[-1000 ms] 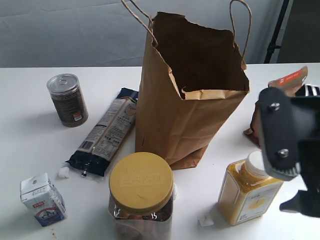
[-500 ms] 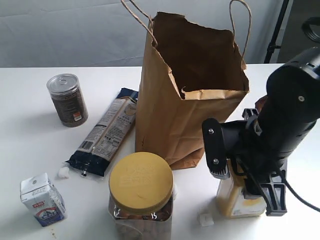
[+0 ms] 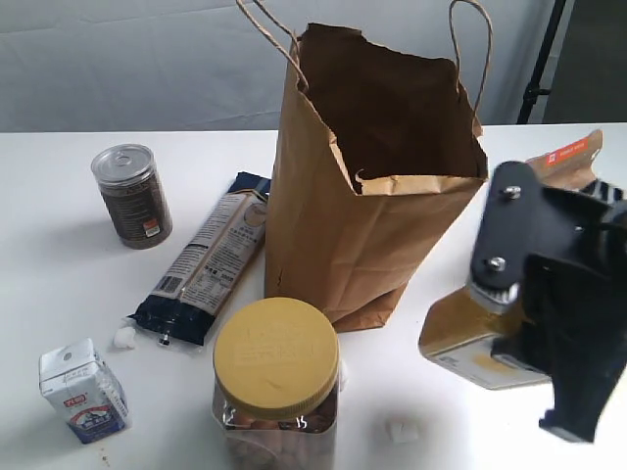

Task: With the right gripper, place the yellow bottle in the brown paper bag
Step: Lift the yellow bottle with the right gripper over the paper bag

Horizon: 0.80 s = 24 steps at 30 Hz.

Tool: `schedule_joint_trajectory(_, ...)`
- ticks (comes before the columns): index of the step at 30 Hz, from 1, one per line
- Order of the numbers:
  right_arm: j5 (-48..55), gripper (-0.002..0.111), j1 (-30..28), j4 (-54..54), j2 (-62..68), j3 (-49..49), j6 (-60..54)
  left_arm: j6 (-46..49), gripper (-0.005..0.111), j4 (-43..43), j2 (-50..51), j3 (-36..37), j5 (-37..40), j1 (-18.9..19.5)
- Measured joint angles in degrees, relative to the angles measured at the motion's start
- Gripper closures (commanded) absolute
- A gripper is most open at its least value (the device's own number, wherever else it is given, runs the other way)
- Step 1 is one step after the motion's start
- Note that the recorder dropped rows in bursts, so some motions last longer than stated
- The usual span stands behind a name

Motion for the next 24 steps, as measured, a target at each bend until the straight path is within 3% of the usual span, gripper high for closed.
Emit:
schedule_joint_trajectory(6, -6.2, 0.108, 6.8, 3.9, -20.3, 8.3, 9.6, 0.0, 0.107, 0.0, 0.0, 0.0, 0.0, 0.0)
schedule_joint_trajectory(11, -18.8, 0.108, 9.0, 0.1, -28.7, 8.9, 19.6, 0.0, 0.107, 0.0, 0.0, 0.0, 0.0, 0.0)
schedule_joint_trajectory(16, -33.9, 0.108, 9.0, -6.1, -26.9, 8.5, 24.9, 0.0, 0.107, 0.0, 0.0, 0.0, 0.0, 0.0)
schedule_joint_trajectory(24, -36.6, 0.108, 5.3, -9.9, -9.4, -2.7, 25.8, 0.0, 0.107, 0.0, 0.0, 0.0, 0.0, 0.0)
